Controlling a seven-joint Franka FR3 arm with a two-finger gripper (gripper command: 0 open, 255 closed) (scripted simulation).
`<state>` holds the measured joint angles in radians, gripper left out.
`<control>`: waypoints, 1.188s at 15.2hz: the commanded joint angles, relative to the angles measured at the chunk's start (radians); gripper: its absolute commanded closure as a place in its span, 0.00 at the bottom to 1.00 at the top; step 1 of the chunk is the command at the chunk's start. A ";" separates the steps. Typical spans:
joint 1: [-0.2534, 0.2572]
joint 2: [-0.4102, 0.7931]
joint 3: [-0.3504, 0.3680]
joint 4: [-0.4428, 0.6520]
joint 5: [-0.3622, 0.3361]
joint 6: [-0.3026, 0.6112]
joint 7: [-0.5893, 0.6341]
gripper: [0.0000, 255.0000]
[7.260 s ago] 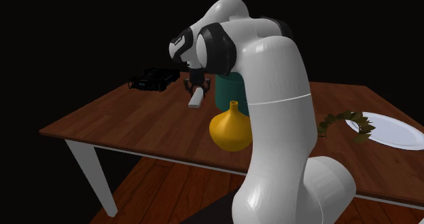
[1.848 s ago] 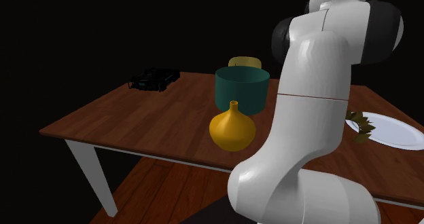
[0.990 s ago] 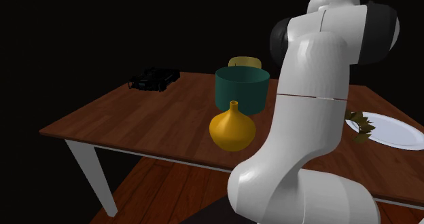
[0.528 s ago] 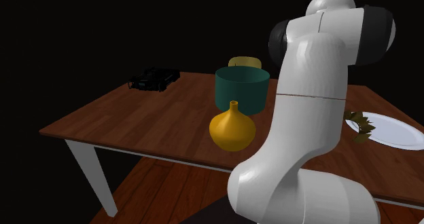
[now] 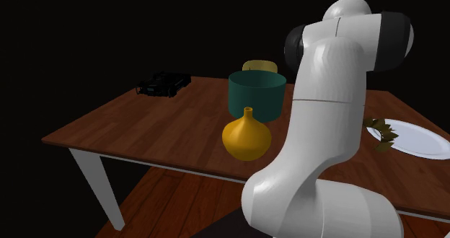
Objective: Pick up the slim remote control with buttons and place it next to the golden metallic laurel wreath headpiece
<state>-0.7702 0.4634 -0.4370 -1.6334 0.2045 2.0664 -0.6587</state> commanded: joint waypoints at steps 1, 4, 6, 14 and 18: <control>-0.002 0.009 0.003 -0.012 0.005 0.021 -0.004 1.00; -0.004 0.026 0.008 -0.028 0.014 0.053 -0.009 1.00; -0.005 0.029 0.008 -0.031 0.016 0.059 -0.010 1.00; -0.004 0.029 0.009 -0.031 0.016 0.059 -0.010 0.00; -0.005 0.029 0.009 -0.031 0.016 0.059 -0.010 0.00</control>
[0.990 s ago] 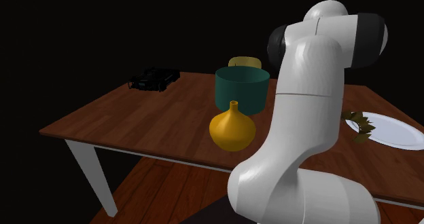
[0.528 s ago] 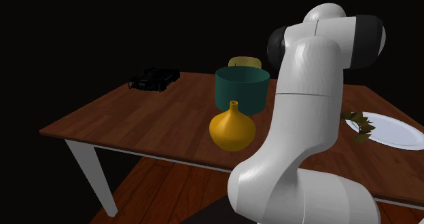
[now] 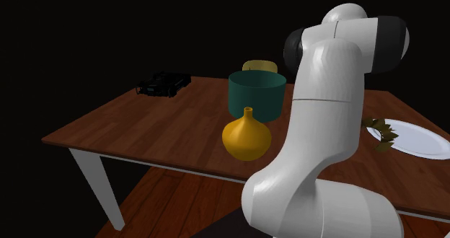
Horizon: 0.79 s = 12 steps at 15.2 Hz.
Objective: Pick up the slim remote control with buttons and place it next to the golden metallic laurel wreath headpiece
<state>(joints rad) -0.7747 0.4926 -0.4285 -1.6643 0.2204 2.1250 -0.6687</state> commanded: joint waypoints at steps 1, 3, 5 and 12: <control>0.003 -0.015 -0.004 0.012 -0.008 -0.026 0.005 0.00; 0.007 -0.042 -0.012 0.041 -0.022 -0.080 0.014 0.00; 0.008 -0.052 -0.015 0.055 -0.027 -0.102 0.017 0.00; 0.008 -0.052 -0.015 0.055 -0.027 -0.102 0.017 0.00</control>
